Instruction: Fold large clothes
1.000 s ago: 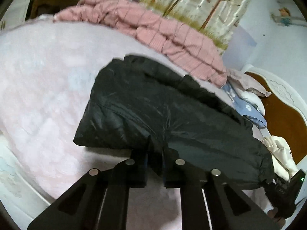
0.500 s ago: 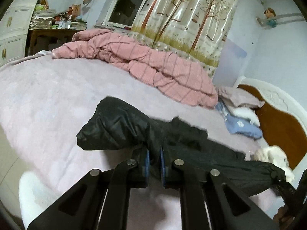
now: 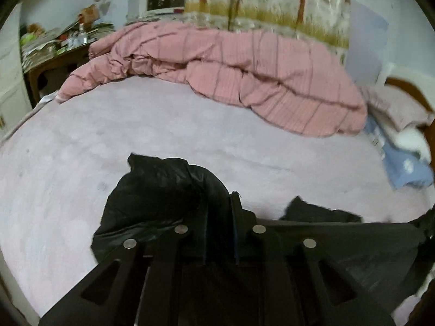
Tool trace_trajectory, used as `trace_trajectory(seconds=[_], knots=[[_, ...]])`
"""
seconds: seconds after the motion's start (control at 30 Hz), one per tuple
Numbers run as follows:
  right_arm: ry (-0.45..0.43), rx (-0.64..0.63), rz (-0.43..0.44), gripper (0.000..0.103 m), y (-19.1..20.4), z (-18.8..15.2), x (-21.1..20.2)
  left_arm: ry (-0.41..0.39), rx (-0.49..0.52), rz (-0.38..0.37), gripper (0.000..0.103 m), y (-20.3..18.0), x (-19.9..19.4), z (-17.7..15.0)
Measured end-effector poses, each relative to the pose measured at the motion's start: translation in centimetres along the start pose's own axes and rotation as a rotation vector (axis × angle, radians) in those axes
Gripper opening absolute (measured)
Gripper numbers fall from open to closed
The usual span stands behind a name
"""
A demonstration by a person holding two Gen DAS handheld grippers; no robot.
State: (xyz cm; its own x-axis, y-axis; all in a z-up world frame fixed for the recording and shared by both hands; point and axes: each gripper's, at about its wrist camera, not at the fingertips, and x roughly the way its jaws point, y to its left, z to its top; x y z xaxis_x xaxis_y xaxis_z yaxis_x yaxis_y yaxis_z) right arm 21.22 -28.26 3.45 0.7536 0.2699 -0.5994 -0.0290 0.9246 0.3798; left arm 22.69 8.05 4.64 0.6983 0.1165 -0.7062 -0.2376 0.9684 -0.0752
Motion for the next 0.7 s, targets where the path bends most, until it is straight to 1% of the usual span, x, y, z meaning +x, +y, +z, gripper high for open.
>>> trace_trajectory(seconds=[0.17, 0.23, 0.33, 0.47, 0.5, 0.53, 0.57, 0.6, 0.63, 0.67, 0.7], knots=[[0.047, -0.003, -0.040, 0.013, -1.4, -1.0, 4.8, 0.025, 0.102, 0.063, 0.025, -1.2, 4.5, -1.6], [0.050, 0.000, -0.039, 0.019, -2.1, -1.7, 6.1, 0.031, 0.131, 0.081, 0.028, -1.3, 5.8, -2.5], [0.041, 0.002, -0.008, 0.026, -2.9, -2.5, 6.9, 0.038, 0.149, 0.076, 0.032, -1.1, 7.4, -3.6], [0.007, -0.010, 0.024, 0.027, -3.5, -3.6, 7.1, 0.018, 0.165, 0.060, 0.033, -1.1, 7.9, -4.7], [0.003, -0.015, 0.031, 0.027, -3.5, -3.9, 7.0, 0.021, 0.177, 0.070, 0.035, -1.2, 8.0, -4.8], [0.006, -0.027, 0.035, 0.028, -3.5, -4.0, 6.9, 0.021, 0.203, 0.102, 0.037, -1.6, 7.9, -4.9], [0.015, -0.040, 0.028, 0.029, -3.3, -4.0, 6.5, 0.015, 0.236, 0.155, 0.043, -2.0, 7.5, -4.9], [0.021, -0.049, 0.019, 0.035, -3.2, -4.0, 6.0, -0.005, 0.275, 0.230, 0.050, -2.5, 6.8, -5.0], [0.023, -0.057, 0.005, 0.049, -3.0, -3.9, 5.2, -0.058, 0.302, 0.287, 0.052, -2.9, 5.3, -5.2], [0.007, -0.060, 0.005, 0.063, -2.8, -3.9, 4.2, -0.125, 0.311, 0.299, 0.055, -3.0, 3.4, -5.5], [-0.041, -0.067, 0.017, 0.092, -2.7, -3.9, 2.8, -0.174, 0.308, 0.288, 0.062, -3.0, 1.7, -5.6]])
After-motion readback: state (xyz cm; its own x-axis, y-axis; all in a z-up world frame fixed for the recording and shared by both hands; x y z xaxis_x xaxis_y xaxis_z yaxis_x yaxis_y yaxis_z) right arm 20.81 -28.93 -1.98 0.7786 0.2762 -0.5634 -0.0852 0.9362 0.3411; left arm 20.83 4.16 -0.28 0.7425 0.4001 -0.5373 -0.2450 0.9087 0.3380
